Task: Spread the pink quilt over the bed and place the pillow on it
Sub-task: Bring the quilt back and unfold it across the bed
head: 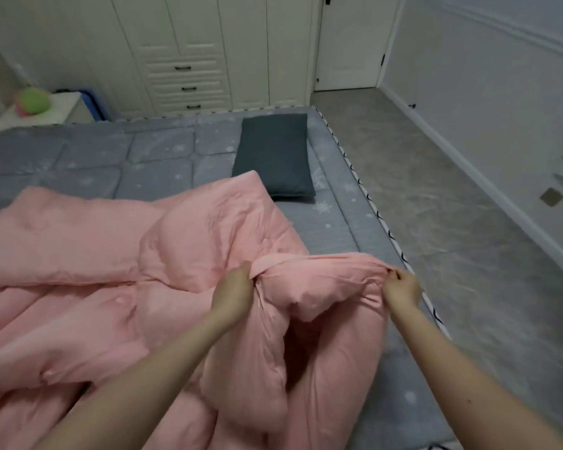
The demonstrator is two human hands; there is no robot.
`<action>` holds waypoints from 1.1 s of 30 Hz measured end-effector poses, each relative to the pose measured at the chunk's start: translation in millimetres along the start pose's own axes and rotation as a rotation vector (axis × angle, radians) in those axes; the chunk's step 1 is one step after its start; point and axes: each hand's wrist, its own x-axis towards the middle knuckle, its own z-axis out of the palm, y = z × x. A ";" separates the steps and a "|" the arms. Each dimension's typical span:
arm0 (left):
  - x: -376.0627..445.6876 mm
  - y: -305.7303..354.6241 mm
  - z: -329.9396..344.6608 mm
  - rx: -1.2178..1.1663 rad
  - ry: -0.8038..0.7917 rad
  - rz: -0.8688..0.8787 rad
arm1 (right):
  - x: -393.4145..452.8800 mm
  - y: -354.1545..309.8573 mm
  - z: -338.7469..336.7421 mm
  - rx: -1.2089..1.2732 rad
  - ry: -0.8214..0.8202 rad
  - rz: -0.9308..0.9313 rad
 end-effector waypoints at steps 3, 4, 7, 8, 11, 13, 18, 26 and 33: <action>54.9 91.0 -17.6 -0.138 0.196 -0.089 | 73.7 -45.2 -40.6 0.141 -0.004 -0.072; 71.0 120.7 -25.4 -0.173 0.251 -0.093 | 96.4 -61.6 -57.4 0.186 0.015 -0.096; 130.9 228.8 -52.7 -0.259 0.392 -0.024 | 175.3 -120.3 -129.7 0.327 0.139 -0.165; 148.7 265.8 -63.1 -0.326 0.427 0.004 | 196.1 -138.0 -154.3 0.378 0.184 -0.181; 191.4 370.6 -84.9 -0.666 0.481 0.174 | 246.6 -174.3 -219.2 0.367 0.319 -0.270; 207.6 409.7 -78.6 -0.827 0.386 0.243 | 266.6 -171.8 -232.9 0.283 0.291 -0.322; 216.6 386.7 10.2 -0.450 -0.078 0.226 | 286.2 -107.7 -198.2 0.143 -0.287 -0.110; 103.5 156.3 84.3 -0.288 -0.146 -0.298 | 218.6 -12.7 -101.4 -0.177 -0.810 0.067; 5.5 28.6 35.6 -0.307 0.084 -0.486 | 115.1 -39.7 -22.7 -0.274 -0.908 -0.210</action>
